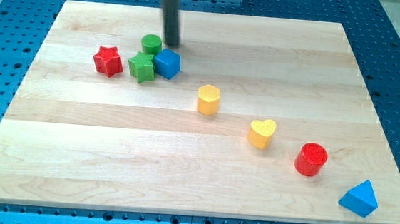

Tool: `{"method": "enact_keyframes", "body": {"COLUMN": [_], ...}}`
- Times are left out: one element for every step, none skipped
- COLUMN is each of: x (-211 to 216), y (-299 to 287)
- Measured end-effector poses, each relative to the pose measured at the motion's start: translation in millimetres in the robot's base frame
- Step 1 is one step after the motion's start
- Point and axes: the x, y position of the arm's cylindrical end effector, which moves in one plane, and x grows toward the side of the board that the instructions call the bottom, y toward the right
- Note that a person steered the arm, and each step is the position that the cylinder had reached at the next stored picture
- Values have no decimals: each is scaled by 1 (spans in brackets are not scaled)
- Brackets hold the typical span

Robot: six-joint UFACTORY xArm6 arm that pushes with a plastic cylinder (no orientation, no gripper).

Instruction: Push the yellow heart to the top left corner

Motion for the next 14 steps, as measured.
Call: {"method": "enact_keyframes", "body": {"x": [66,153,201,229,241,192,132,145,153,200,170,127,145,142], "y": [98,145,147,122,81,1,-41,-54,-14,-13,-88,-166,-192,-199]}}
